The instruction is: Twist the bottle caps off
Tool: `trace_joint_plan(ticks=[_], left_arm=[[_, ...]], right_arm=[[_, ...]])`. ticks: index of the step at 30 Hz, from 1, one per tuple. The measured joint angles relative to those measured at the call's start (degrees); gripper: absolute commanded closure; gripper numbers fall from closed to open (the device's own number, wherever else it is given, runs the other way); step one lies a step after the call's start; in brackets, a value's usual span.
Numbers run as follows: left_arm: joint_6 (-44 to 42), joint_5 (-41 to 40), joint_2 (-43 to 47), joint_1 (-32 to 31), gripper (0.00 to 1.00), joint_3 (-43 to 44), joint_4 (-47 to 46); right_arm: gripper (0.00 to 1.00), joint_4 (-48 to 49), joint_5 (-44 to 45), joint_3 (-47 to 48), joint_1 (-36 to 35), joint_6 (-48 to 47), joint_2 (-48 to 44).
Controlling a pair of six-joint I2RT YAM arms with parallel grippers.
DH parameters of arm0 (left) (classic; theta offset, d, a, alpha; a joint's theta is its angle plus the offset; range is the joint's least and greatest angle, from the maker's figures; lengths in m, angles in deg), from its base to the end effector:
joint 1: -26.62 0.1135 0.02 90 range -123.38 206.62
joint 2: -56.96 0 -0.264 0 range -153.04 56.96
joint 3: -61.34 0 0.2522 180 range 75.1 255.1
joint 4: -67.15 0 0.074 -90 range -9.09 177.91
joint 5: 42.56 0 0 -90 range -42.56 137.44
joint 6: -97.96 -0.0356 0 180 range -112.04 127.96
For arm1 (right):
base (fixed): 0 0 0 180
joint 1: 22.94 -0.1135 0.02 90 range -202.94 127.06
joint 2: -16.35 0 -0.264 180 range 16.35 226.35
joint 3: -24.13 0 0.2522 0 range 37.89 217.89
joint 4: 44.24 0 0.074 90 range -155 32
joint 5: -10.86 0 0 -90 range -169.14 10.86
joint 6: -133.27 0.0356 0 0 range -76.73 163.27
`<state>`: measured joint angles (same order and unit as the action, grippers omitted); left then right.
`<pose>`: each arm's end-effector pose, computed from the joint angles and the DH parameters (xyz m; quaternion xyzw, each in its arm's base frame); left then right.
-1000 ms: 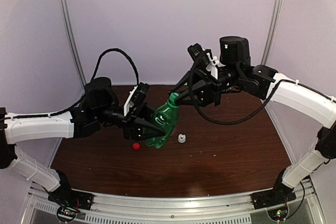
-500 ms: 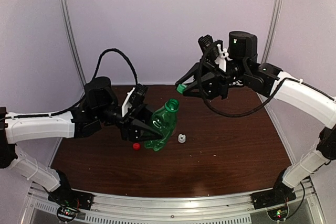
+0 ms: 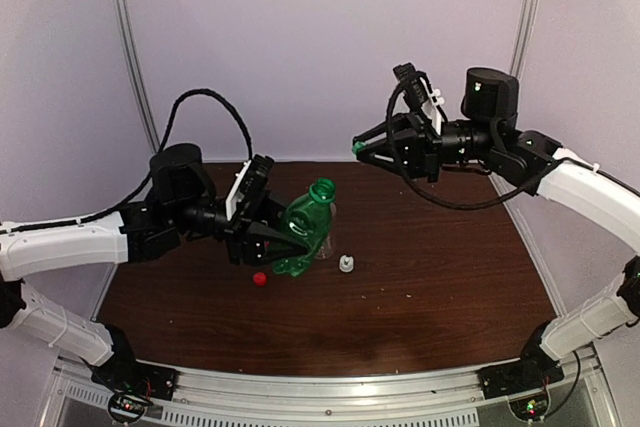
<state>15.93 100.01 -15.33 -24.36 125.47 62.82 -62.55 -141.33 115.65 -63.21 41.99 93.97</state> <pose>0.1573 -0.2390 0.3228 0.5215 0.4984 -0.5829 0.3740 0.2074 0.2170 0.4250 -0.5509 0.4630 0.5514 0.4219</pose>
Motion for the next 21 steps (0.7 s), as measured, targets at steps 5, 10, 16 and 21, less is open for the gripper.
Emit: trace_joint_plan(ticks=[5, 10, 16, 21], left_arm=[[-1.73, -9.4, 4.31, 0.37, 0.64, 0.0, 2.58], [-2.62, -17.46, 6.27, 0.42, 0.64, 0.0, 4.55], [-3.23, -22.23, 6.36, 0.42, 0.64, 0.0, 6.23], [-3.43, -23.52, 6.34, 0.42, 0.64, 0.0, 6.23]], right_arm=[[0.78, -0.57, 19.52, -8.63, 0.79, 3.19, -4.33], [0.77, 0.0, 36.74, -19.43, 0.81, 6.91, -5.73], [0.77, 4.02, 48.5, -32.0, 0.83, 12.17, -3.15], [0.76, 8.07, 54.93, -36.3, 0.83, 14.99, 2.4]])
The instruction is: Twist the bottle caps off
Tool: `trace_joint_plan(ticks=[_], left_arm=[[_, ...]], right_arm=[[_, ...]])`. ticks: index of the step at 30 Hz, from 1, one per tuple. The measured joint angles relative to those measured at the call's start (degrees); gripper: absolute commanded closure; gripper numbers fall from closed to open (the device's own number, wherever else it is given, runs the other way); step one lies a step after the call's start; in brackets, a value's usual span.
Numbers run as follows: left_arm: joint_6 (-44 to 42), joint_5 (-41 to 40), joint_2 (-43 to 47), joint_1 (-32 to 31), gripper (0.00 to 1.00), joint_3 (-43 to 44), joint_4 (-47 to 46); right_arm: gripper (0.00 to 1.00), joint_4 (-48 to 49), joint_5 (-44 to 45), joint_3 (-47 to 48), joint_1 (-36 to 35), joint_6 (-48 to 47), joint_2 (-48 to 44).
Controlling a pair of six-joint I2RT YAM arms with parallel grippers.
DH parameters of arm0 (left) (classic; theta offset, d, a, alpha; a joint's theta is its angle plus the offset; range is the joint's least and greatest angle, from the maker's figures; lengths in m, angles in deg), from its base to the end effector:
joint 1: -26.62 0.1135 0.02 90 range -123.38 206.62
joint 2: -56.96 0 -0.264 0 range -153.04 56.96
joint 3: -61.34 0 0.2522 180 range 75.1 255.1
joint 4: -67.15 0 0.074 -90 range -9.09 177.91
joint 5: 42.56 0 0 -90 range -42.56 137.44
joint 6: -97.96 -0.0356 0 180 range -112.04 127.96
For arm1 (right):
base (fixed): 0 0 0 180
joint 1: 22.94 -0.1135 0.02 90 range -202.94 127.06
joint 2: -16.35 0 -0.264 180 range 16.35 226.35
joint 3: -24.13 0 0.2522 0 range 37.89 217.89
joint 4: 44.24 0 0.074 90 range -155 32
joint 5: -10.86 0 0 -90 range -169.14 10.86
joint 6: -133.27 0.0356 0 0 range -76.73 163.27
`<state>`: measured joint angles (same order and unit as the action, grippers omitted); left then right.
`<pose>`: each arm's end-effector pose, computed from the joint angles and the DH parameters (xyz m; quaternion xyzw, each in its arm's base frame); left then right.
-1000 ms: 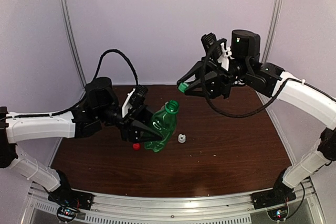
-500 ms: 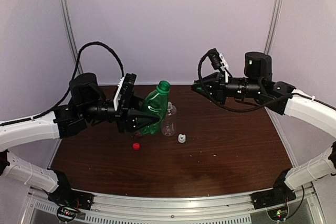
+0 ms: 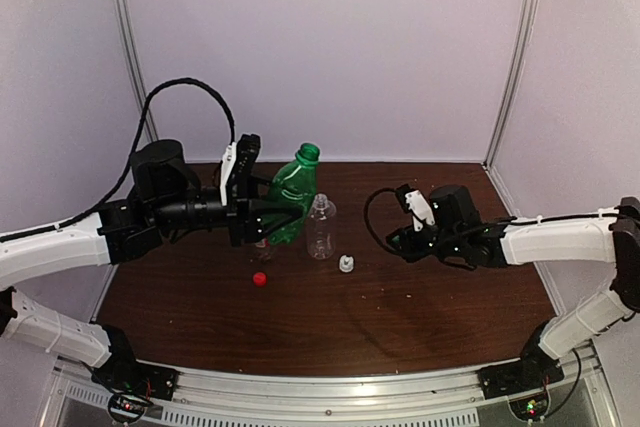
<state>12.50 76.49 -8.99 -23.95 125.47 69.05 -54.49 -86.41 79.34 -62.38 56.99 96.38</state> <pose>0.1577 -0.2191 0.3398 0.4340 0.5831 -0.4685 0.5022 0.2232 0.1894 0.2048 -0.2256 0.8568 0.2563 0.3865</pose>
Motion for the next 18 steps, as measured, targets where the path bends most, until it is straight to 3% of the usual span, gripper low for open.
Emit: trace_joint_plan(ticks=[10, 18], left_arm=[[-0.07, -0.44, -0.07, 0.0, 0.64, 0.0, -0.02], [-0.09, -0.57, -0.07, 0.0, 0.64, 0.0, -0.02]], right_arm=[[0.75, 3.74, 4.72, -0.07, 0.35, 2.01, 11.85], [0.72, 4.09, 5.25, 0.42, 0.85, 2.56, 16.02]])
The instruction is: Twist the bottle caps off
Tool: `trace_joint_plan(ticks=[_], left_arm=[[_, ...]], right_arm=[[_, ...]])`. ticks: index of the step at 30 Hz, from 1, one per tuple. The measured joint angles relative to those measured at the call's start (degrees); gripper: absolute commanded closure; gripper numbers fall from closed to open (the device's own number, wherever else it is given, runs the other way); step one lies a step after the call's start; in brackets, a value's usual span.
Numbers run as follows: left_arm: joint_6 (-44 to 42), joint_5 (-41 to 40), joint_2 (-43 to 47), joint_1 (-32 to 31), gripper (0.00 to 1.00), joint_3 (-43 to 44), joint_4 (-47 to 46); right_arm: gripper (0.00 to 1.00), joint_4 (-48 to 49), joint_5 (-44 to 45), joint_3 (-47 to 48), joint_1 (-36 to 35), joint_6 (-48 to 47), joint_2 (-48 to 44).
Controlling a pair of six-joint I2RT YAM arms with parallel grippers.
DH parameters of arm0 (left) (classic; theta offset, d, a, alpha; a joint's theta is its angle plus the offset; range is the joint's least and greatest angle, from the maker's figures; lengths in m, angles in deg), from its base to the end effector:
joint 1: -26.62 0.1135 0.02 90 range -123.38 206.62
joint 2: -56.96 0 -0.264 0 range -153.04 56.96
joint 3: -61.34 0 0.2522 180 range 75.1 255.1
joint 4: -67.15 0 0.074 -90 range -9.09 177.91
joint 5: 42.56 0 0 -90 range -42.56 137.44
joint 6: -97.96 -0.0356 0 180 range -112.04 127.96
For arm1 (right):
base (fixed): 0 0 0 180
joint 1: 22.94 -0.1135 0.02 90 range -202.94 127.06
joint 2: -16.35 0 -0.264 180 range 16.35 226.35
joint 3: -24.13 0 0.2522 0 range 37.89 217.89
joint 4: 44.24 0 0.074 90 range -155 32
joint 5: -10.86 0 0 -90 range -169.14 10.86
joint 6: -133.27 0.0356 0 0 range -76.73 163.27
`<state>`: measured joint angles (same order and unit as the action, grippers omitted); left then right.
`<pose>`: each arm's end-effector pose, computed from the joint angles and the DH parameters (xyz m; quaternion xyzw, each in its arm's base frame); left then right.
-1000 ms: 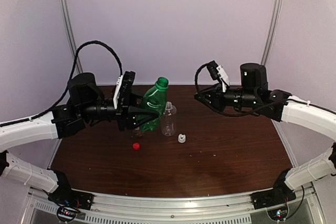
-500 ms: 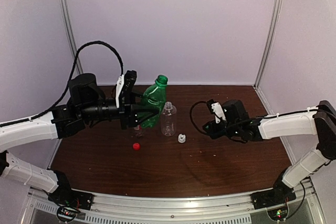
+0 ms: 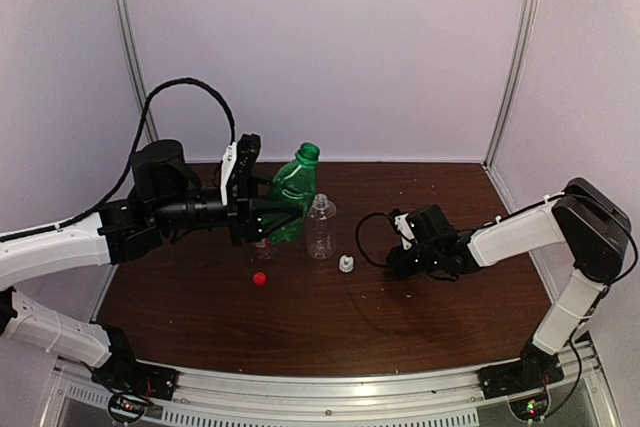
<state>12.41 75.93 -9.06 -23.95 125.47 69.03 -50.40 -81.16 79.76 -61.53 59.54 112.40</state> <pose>0.1583 -0.2192 0.3395 0.4319 0.5851 -0.4653 0.5046 0.2455 0.1976 0.1329 -0.1862 0.9101 0.1849 0.3207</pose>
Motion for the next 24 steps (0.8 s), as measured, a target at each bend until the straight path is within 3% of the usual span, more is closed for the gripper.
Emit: trace_joint_plan(ticks=[13, 24], left_arm=[[-0.15, -0.26, -0.04, 0.0, 0.63, 0.0, 0.0], [-0.59, -0.68, -0.04, 0.0, 0.63, -0.02, 0.0]], right_arm=[[0.62, 0.07, 0.44, 0.0, 0.17, 0.2, 1.27], [0.35, -2.6, 0.13, 0.0, 0.66, 0.0, -2.82]])
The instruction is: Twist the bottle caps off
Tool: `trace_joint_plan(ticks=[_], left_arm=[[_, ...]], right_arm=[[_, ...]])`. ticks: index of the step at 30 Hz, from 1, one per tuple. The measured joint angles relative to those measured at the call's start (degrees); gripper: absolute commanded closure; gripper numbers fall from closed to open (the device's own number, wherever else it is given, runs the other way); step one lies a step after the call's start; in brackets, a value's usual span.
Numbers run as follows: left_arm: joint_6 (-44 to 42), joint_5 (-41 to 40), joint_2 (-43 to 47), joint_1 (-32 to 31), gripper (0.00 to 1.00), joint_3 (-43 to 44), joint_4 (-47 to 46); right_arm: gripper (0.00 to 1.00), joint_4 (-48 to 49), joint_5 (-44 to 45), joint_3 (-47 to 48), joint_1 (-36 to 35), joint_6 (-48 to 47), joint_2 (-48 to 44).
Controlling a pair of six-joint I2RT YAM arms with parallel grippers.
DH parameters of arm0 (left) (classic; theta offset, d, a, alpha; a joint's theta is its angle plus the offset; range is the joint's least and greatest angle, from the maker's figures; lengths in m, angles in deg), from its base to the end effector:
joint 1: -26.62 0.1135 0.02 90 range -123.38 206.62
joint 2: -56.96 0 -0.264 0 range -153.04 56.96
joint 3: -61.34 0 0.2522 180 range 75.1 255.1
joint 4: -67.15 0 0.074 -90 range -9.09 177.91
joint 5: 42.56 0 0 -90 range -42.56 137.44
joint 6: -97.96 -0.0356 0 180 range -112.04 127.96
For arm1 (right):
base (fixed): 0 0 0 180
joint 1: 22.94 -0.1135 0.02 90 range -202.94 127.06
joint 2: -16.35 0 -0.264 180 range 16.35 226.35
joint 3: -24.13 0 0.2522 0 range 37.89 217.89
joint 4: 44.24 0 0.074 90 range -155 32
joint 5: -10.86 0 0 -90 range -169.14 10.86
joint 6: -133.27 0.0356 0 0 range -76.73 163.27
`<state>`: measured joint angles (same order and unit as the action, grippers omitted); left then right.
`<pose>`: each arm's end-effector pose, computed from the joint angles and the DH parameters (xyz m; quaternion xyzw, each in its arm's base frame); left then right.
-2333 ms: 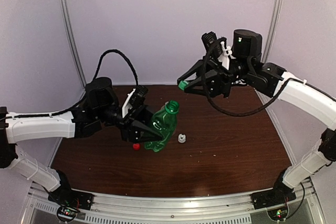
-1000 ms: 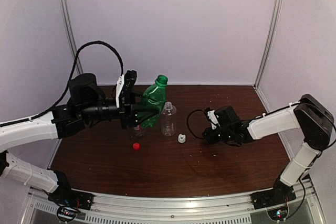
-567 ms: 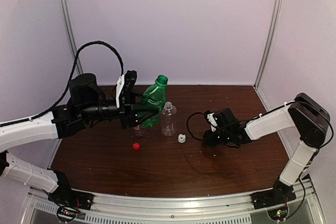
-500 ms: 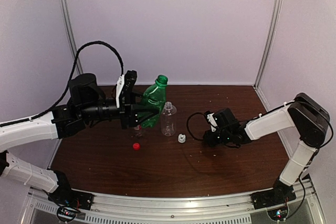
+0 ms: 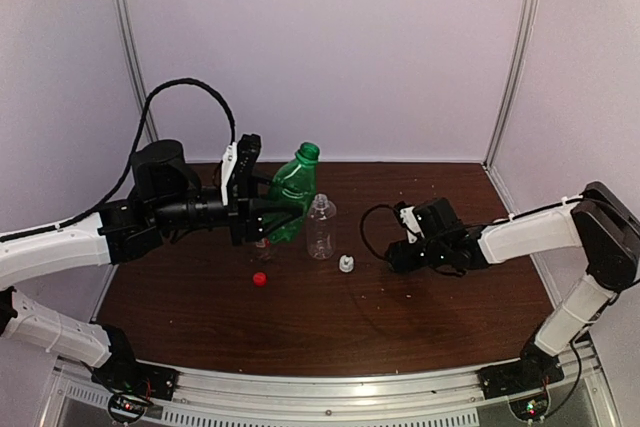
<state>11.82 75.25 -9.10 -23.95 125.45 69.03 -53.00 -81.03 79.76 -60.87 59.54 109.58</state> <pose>0.1588 -0.2192 0.3392 0.4317 0.5858 -0.4593 0.5094 0.2440 0.1917 0.1439 -0.1804 0.9105 0.1829 0.3239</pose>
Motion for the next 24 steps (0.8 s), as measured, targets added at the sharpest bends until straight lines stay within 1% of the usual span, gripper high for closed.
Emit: trace_joint_plan(ticks=[3, 6, 9, 13, 19, 24], left_arm=[[-0.11, -0.39, -0.07, 0.0, 0.63, 0.0, -0.02], [-0.2, -0.76, -0.57, 0.0, 0.63, -0.04, -0.07], [-0.2, -0.83, -1.38, 0.0, 0.62, -0.37, -0.09], [-0.2, -0.83, -2.6, 0.0, 0.6, -0.66, -0.09], [-0.2, -0.11, -4.2, 0.0, 0.6, -0.74, -0.68], [-0.09, 1.84, -6.69, 0.0, 0.6, -0.74, -1.73]], right_arm=[[0.28, -1.4, -1.09, 0.0, 0.0, -0.57, -5.6], [0.24, -2.36, -4.42, 0.68, 0.02, -1.55, -12.39], [0.22, -3.19, -9.81, 3.04, 0.0, -2.58, -17.79], [0.19, -4.44, -19.21, 9.11, -0.46, -3.02, -22.93], [0.14, -4.42, -29.86, 16.9, -3.43, -2.73, -26.49], [0.13, -5.57, -34.84, 23.61, -6.36, -2.64, -24.3]])
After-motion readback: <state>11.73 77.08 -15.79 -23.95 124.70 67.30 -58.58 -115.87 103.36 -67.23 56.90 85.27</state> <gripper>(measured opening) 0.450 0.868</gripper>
